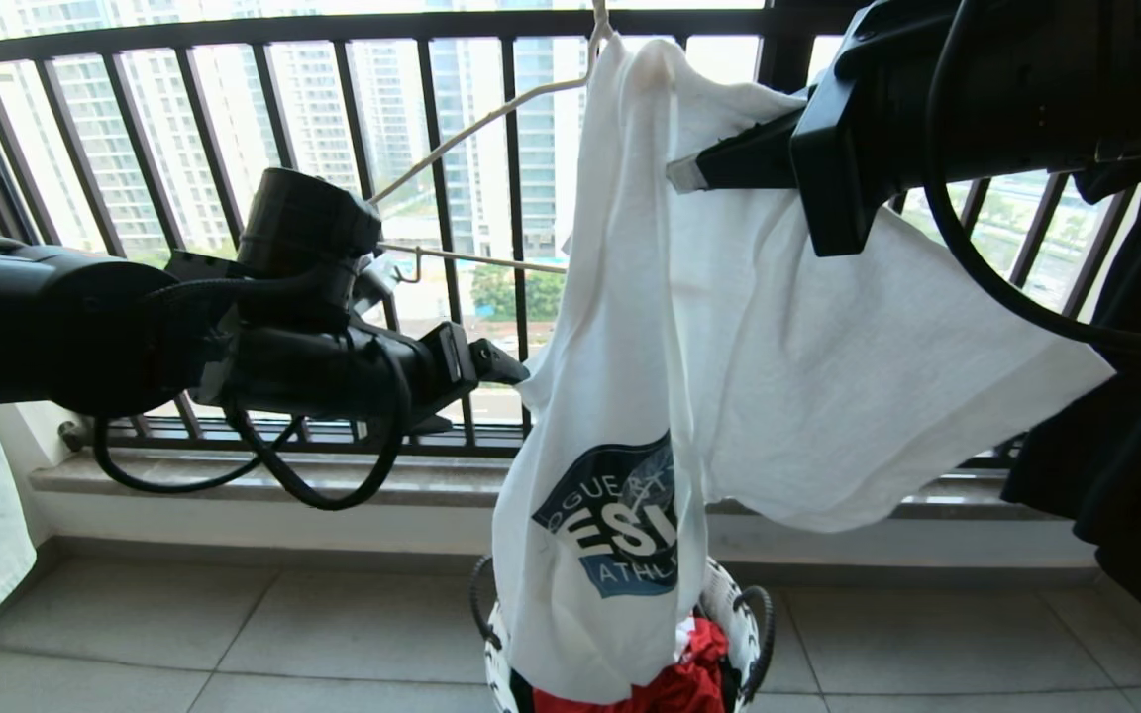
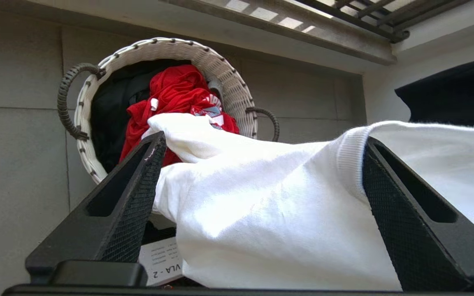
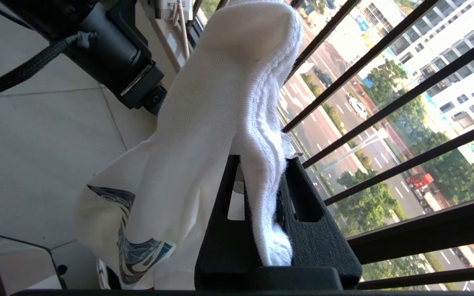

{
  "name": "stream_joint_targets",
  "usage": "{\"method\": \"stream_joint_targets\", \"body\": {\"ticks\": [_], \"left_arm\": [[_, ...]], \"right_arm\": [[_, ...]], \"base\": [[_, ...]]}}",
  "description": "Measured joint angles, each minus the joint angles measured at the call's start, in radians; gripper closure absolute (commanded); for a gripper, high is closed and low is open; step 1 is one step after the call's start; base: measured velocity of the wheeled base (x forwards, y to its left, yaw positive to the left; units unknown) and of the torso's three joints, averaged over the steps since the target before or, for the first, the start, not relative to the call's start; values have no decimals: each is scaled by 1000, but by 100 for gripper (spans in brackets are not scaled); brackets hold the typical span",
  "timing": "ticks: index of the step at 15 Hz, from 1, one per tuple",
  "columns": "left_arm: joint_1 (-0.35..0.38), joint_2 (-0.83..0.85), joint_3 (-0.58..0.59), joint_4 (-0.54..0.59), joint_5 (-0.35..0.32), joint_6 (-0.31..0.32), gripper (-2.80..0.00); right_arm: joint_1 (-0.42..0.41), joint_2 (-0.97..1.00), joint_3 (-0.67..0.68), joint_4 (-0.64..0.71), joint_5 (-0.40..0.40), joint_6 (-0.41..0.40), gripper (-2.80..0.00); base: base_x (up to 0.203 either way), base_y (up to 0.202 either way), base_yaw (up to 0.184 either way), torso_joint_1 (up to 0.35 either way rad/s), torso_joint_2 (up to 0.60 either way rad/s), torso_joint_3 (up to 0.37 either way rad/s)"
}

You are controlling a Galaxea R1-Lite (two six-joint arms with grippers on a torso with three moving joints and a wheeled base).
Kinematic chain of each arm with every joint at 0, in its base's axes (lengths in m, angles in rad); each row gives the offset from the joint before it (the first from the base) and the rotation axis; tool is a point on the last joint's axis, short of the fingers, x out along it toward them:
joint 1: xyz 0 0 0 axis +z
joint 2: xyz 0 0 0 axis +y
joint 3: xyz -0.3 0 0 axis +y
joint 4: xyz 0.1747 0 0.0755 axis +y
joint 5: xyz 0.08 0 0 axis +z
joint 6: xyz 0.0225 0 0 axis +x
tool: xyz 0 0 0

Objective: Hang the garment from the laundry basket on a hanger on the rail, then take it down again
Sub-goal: Hang the clothes on the clothes rack

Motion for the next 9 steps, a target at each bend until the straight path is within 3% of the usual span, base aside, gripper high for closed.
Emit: {"method": "stream_joint_targets", "body": {"ticks": [2, 4, 5, 9], "left_arm": [[-5, 26, -10, -7, 66, 3, -280], [-6, 39, -15, -8, 71, 4, -280], [-5, 42, -15, -8, 75, 5, 0], [-3, 49, -16, -9, 100, 21, 0]], "right_arm": [[0, -4, 0, 0, -1, 0, 0], [-1, -6, -1, 0, -3, 0, 0], [-3, -7, -1, 0, -3, 0, 0], [-9, -11, -1, 0, -5, 0, 0]], "base": [[0, 0, 0, 0, 0, 0], [0, 0, 0, 0, 0, 0], [0, 0, 0, 0, 0, 0], [0, 0, 0, 0, 0, 0]]}}
